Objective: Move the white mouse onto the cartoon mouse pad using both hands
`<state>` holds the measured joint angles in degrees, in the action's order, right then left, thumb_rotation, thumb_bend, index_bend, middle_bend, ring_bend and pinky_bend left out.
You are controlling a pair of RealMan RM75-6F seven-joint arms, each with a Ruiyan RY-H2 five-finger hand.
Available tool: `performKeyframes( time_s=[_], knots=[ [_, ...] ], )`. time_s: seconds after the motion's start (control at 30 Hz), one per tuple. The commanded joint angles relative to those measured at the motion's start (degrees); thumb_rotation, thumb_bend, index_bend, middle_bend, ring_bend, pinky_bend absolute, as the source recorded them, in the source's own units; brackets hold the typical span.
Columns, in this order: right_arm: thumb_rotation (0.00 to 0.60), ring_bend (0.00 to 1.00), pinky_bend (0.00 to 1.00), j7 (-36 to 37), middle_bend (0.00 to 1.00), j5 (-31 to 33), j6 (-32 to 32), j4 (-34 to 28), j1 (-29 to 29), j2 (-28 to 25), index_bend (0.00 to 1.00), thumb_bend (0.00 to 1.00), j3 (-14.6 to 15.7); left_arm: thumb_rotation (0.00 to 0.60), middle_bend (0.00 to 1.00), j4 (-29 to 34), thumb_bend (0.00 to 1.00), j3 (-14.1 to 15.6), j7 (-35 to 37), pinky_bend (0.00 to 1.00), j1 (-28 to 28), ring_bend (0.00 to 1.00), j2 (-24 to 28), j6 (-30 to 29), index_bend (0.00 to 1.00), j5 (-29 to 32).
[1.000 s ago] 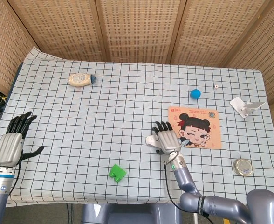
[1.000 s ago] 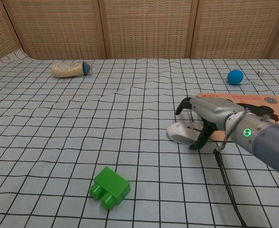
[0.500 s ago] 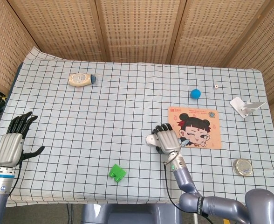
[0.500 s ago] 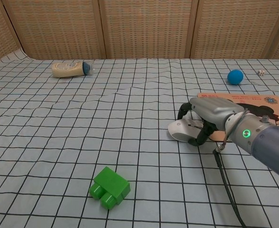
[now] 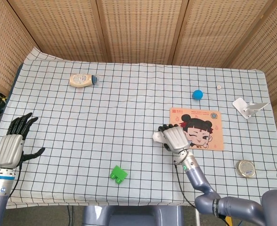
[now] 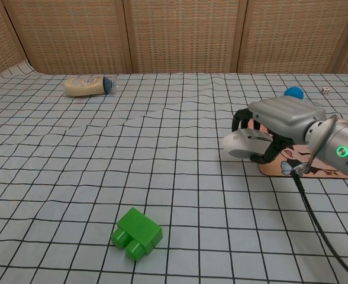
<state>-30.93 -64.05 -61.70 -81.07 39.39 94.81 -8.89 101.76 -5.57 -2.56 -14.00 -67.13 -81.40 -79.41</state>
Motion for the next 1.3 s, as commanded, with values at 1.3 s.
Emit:
performKeyframes(
  time_s=[1.3],
  knots=[
    [0.600,0.38,0.45,21.2,0.44,-36.9,7.7,23.7,8.2,-13.9,0.64,0.48,16.5,0.600,0.00,-0.3,0.19,0.2,-4.7,0.00,0.2,0.00,-2.9,1.0,0.12,-1.0]
  ],
)
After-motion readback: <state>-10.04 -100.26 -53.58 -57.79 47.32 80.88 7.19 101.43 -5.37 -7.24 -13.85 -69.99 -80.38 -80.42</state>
